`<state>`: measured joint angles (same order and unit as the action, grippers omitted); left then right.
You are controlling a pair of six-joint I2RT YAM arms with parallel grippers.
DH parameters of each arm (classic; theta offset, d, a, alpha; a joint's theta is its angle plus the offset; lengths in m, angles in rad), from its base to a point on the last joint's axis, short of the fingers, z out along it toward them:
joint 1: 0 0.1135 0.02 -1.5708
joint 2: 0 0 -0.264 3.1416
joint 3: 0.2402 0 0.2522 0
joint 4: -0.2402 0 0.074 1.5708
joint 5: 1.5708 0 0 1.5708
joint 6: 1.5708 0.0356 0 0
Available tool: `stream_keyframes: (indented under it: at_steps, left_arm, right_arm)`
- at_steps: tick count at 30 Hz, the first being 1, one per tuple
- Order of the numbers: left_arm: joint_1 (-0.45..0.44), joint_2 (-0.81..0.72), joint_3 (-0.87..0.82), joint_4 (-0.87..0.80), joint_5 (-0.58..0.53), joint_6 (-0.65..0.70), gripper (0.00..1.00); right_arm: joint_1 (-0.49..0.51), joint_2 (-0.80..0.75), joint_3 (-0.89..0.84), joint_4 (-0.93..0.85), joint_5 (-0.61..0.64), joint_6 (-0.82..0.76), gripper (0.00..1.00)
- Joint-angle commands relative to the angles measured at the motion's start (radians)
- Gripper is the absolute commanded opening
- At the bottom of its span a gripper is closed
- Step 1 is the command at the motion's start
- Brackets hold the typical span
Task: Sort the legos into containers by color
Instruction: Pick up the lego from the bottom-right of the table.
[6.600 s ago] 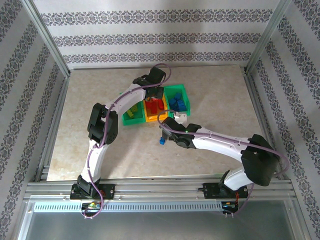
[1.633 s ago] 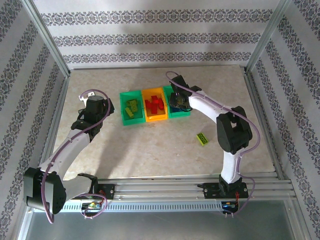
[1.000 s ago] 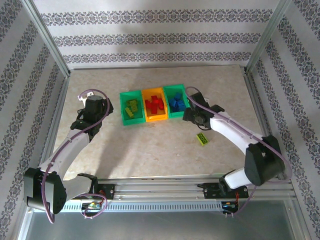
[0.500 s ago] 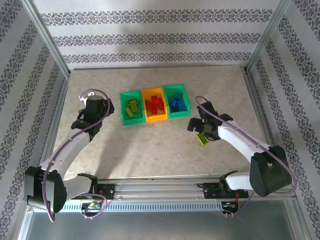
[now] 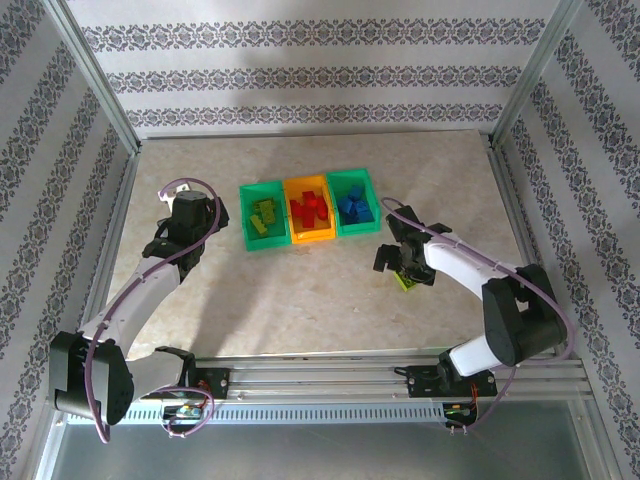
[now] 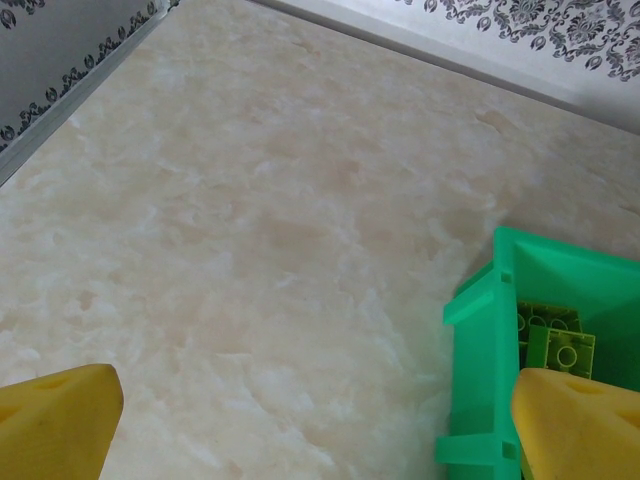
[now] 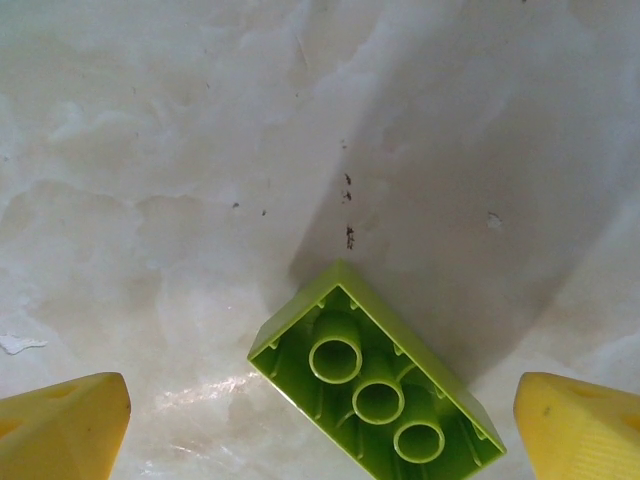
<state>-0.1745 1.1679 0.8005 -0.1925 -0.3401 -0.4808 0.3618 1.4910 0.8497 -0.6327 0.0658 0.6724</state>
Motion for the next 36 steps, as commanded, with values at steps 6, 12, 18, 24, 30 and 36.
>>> stream_keyframes:
  at_steps: [6, 12, 18, 24, 30, 36]
  left_arm:
    - [0.014, -0.002, -0.004, 0.031, 0.004, -0.015, 1.00]
    - [0.015, 0.000, -0.007, 0.034, 0.005, -0.015, 1.00]
    - [0.015, 0.000, -0.007, 0.034, 0.004, -0.015, 1.00]
    - [0.018, -0.005, -0.008, 0.029, 0.002, -0.013, 1.00]
    - [0.017, -0.008, -0.009, 0.027, -0.001, -0.010, 1.00]
    - [0.019, -0.006, -0.010, 0.029, 0.000, -0.013, 1.00]
  right_arm:
    - [-0.001, 0.045, 0.020, -0.002, -0.018, -0.022, 0.98]
    - [0.021, 0.055, 0.026, 0.015, -0.056, -0.026, 0.90]
    - [0.064, 0.097, 0.074, -0.016, -0.033, -0.030, 0.75]
    - [0.081, 0.160, 0.115, -0.043, 0.000, -0.024, 0.62]
    - [0.089, 0.198, 0.122, -0.041, 0.001, -0.016, 0.54]
    - [0.100, 0.211, 0.123, -0.044, 0.011, -0.014, 0.44]
